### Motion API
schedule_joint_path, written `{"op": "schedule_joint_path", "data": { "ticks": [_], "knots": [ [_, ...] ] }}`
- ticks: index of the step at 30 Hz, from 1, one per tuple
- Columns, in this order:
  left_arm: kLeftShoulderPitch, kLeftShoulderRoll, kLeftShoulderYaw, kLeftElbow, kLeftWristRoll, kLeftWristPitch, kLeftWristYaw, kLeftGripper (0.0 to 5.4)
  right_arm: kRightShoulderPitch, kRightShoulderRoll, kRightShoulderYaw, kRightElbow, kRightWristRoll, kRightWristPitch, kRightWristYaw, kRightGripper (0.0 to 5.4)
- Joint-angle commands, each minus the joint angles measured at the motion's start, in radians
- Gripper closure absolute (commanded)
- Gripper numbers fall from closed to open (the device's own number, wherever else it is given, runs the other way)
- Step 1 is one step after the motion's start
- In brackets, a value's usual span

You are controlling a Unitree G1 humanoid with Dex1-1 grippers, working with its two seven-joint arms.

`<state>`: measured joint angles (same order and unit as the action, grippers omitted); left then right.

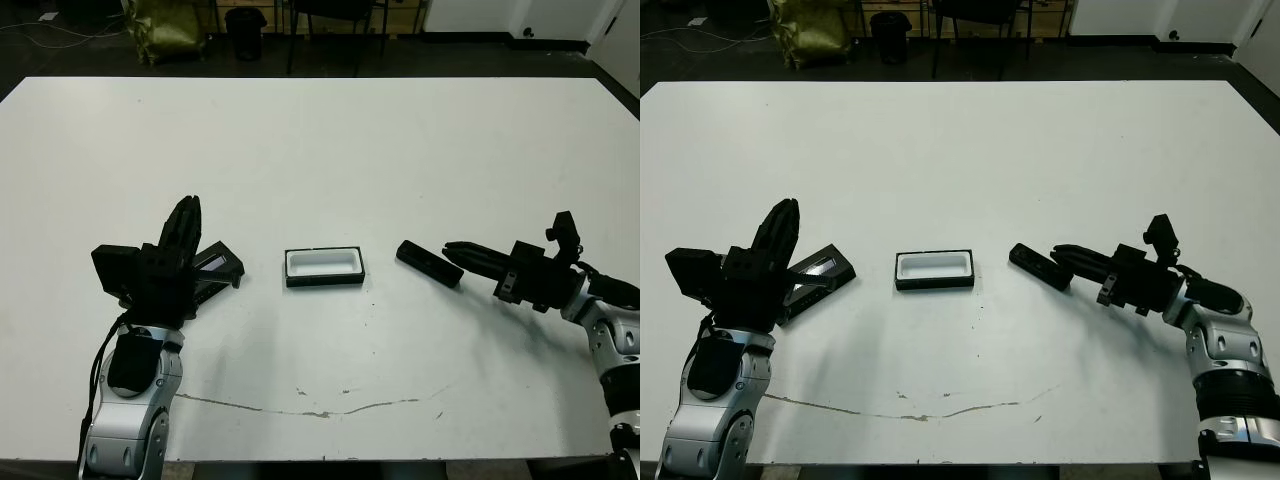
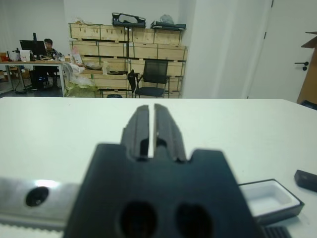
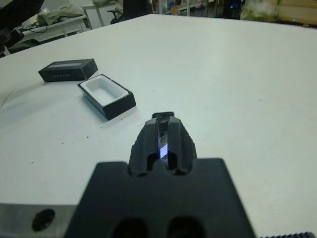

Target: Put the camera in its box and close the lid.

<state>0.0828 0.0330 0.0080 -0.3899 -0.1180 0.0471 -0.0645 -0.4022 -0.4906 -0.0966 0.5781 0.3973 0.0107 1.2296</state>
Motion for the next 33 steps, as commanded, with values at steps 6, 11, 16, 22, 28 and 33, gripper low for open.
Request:
{"op": "schedule_joint_path", "data": {
  "ticks": [6, 11, 16, 22, 28, 33],
  "knots": [
    [0.015, 0.001, 0.000, 0.008, 0.010, 0.020, 0.008, 5.40, 0.011, -0.027, 0.008, -0.018, -0.009, 0.058, 0.018, 5.38],
    [0.015, 0.003, 0.003, 0.013, 0.000, 0.015, 0.001, 5.40, -0.019, -0.033, 0.014, 0.028, -0.036, -0.007, 0.067, 5.30],
    [0.016, 0.003, 0.001, 0.014, 0.007, 0.012, 0.005, 5.40, -0.050, -0.057, 0.033, 0.059, -0.067, -0.049, 0.125, 4.40],
    [0.014, 0.003, 0.001, 0.017, 0.009, 0.012, 0.006, 5.40, -0.071, -0.080, 0.061, 0.066, -0.088, -0.030, 0.167, 3.05],
    [0.014, 0.001, 0.001, 0.017, 0.008, 0.014, 0.008, 5.40, -0.086, -0.081, 0.070, 0.099, -0.091, -0.021, 0.204, 1.72],
    [0.014, 0.004, 0.002, 0.018, 0.009, 0.012, 0.005, 5.40, -0.082, -0.083, 0.066, 0.092, -0.099, -0.028, 0.194, 0.59]
  ]
}}
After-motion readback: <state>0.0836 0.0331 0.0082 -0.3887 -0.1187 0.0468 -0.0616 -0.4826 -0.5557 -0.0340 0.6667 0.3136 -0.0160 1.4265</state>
